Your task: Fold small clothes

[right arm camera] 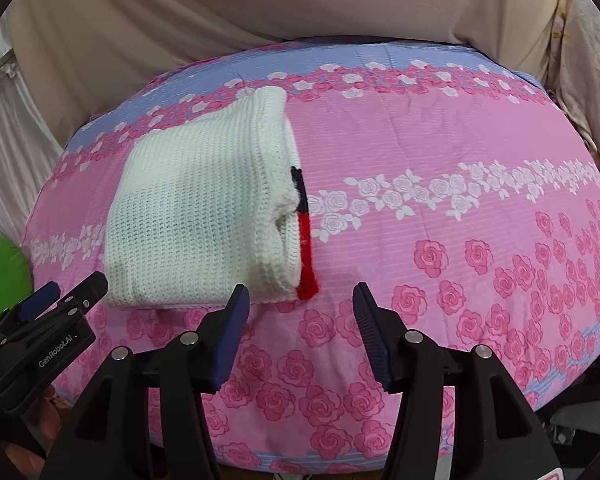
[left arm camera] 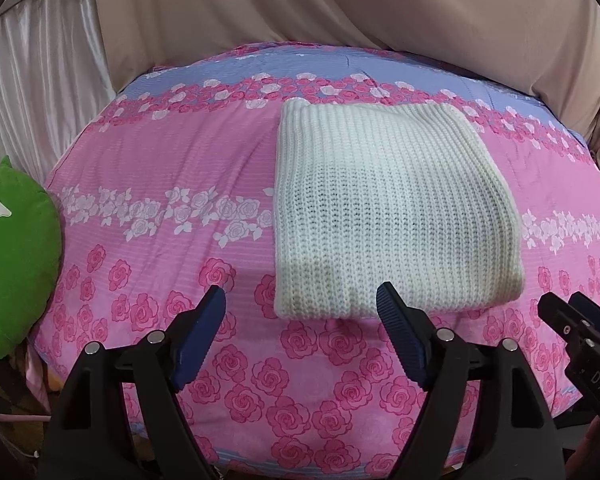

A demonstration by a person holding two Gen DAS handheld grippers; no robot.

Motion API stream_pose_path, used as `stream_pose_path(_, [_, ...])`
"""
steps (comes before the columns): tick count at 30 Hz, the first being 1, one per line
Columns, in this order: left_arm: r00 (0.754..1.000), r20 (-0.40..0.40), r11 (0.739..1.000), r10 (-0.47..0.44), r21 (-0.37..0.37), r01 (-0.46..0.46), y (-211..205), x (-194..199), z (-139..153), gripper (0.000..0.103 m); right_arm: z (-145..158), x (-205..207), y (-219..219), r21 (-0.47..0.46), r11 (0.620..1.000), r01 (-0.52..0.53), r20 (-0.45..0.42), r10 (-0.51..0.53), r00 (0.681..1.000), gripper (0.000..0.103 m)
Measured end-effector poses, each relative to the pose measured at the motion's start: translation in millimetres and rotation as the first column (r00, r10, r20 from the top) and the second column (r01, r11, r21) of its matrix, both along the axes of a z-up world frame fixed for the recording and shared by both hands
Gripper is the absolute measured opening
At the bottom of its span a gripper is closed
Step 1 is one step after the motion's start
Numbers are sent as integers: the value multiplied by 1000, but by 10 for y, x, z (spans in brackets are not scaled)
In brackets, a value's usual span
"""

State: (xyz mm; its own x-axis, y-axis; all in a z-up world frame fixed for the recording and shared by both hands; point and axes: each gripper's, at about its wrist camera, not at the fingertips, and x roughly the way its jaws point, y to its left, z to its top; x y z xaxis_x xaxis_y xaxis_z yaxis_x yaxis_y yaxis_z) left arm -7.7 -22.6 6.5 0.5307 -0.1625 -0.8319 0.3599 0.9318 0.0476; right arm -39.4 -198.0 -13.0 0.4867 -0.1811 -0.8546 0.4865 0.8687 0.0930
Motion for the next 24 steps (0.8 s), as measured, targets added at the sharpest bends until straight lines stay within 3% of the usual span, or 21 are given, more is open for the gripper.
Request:
stream_pose_path(7, [999,-35,1000,3,-11,-4,35,-10,-68,84,-75,-14,8,21,999,-36,7,36,999,52])
stream_pose_path(11, [985,-157,997,73,-16,-76,223,172,-348,81,-234,55,-78,60,997,-46,-20,47,999,31])
stream_pose_path(13, [977,-192,995,94,-3,-97,320,218,-440,80,-318,103,-143,125,991,-41,-36,46,998,30])
stream_pose_path(20, [975,-221,1000,-15,13,19,187,147,-593,82,-393,297,-176,233,971,-59,-25,67,997,36])
stream_pose_path(21, [980,-200,1000,-19,20,23,156,155,-595,81,-424,347,-173,238,969,-64,-30,73,997,36])
stream_pose_path(23, [985,-167,998,-43,37,50,96,213,-611,65,-504,443,-167,235,970,-69,-52,83,995,36])
stream_pose_path(24, [983,-175,997,-53,45,62,81,262,-638,47,-542,488,-169,241,967,-75,-62,93,994,33])
